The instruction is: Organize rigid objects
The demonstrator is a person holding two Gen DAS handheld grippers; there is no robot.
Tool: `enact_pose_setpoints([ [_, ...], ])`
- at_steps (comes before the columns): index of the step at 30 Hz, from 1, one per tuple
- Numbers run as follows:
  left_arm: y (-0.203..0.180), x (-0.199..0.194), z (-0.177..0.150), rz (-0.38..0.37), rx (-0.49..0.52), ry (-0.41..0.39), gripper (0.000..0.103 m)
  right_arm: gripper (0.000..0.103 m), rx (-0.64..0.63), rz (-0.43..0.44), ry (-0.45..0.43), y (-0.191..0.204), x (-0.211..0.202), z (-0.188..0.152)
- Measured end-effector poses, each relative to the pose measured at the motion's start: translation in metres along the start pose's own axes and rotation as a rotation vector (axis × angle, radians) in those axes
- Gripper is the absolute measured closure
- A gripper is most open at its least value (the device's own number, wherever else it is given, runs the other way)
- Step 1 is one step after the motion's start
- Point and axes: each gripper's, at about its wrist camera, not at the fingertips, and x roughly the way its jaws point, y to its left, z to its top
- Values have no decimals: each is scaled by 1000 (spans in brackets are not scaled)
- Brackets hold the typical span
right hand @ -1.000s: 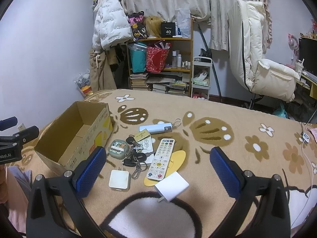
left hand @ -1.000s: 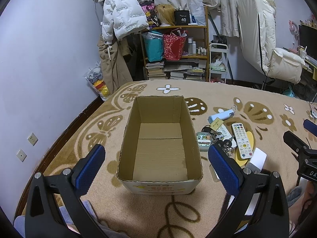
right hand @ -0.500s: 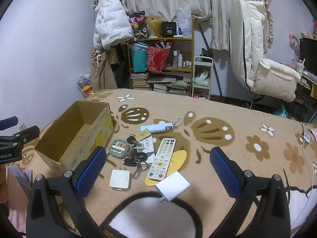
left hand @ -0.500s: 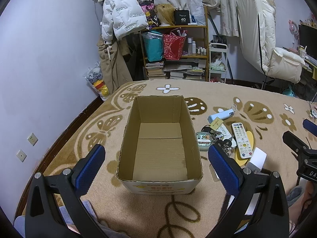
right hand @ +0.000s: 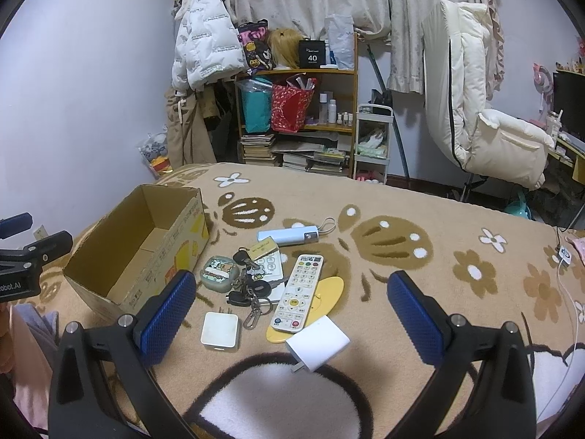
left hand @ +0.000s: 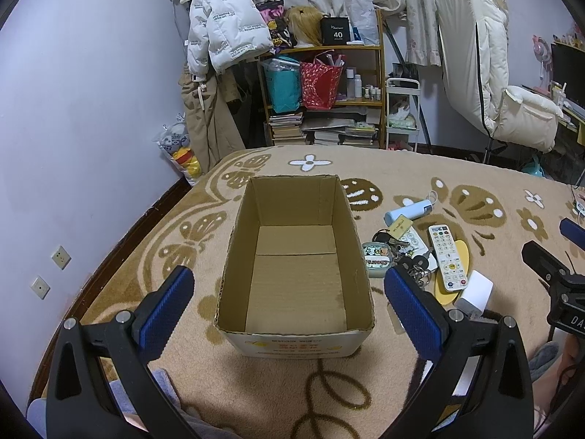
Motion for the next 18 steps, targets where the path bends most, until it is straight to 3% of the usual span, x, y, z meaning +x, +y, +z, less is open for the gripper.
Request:
enact_pose_setpoints([
  [14,0,1,1,2,1,3,0,0,0,-2,4,1,2,-2],
  [18,1,12,0,11,-10,45,0,0,3,-4,17,1,7,-5],
])
